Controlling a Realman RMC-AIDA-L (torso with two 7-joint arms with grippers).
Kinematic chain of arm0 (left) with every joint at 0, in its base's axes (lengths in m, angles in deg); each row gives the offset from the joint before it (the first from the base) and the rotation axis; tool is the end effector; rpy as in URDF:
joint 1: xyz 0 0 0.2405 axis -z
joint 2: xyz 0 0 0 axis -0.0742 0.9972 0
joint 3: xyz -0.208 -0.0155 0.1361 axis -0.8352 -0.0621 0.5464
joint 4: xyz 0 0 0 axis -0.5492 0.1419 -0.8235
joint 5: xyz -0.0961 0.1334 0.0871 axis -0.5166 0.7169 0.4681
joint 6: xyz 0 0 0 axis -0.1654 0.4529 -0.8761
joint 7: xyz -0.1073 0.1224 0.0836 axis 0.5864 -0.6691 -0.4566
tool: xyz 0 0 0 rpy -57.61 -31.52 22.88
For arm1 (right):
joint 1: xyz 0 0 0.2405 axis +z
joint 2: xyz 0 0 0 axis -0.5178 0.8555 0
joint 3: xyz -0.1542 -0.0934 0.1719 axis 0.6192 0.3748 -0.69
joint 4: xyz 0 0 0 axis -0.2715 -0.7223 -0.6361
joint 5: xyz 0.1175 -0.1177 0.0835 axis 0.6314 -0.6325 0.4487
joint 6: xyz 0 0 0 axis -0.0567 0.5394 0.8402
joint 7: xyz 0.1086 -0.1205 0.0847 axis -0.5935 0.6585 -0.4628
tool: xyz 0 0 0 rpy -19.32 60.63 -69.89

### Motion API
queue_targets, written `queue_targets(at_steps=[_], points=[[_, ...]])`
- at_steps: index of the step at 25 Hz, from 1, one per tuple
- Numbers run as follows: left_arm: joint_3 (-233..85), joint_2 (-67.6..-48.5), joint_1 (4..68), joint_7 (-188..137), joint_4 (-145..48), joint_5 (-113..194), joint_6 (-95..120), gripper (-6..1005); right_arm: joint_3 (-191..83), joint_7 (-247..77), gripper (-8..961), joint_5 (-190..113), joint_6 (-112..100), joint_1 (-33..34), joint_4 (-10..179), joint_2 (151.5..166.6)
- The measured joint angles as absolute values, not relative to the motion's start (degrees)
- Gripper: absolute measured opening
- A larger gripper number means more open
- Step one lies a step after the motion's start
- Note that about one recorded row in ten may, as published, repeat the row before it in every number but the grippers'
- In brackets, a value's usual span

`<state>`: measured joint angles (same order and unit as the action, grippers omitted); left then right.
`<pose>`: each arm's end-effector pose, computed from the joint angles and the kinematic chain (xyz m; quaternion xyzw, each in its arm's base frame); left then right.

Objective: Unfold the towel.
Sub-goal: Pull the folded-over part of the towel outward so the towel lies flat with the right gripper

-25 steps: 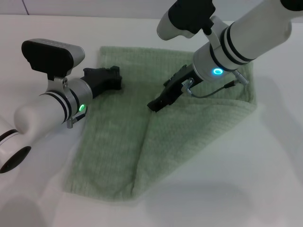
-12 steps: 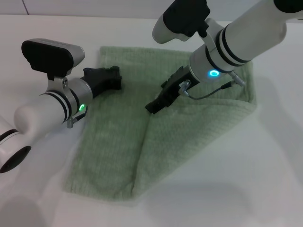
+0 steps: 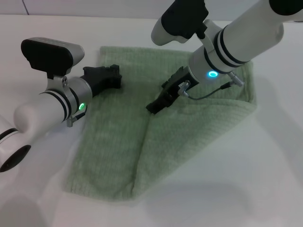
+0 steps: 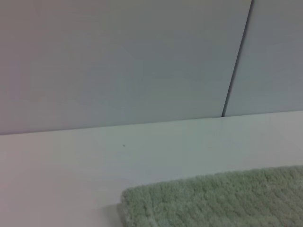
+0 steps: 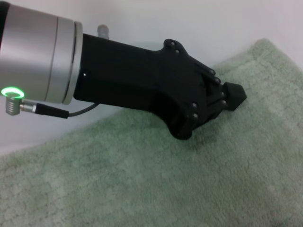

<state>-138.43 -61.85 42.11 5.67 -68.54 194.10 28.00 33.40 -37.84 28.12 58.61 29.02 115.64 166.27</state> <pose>-0.2612 0.4085 -0.0971 -0.8160 -0.3535 -0.1555 0.4301 0.1328 0.3888 -0.1389 -0.9609 0.2097 -0.1216 0.1341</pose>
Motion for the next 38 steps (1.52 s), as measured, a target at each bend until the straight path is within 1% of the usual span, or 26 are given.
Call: queue_targets(at_steps=[24, 28, 34, 38], points=[[-138.2, -61.77, 41.92, 5.67, -68.55, 194.05, 28.0, -1, 37.43, -38.16, 825, 31.01, 56.37, 29.87, 113.61, 166.25], [-138.2, -61.77, 41.81, 5.67, -68.55, 194.08, 28.0, -1, 37.3, -38.33, 751, 31.14, 56.34, 29.87, 113.56, 166.25], [-138.2, -61.77, 41.66, 5.67, -68.55, 194.09, 28.0, -1, 37.37, -38.58, 487, 31.2, 56.65, 29.92, 113.56, 166.25], [-138.2, -61.77, 41.52, 5.67, -68.67, 194.06, 28.01, -1, 37.38, -38.85, 355, 31.21, 56.77, 29.92, 113.56, 166.25]])
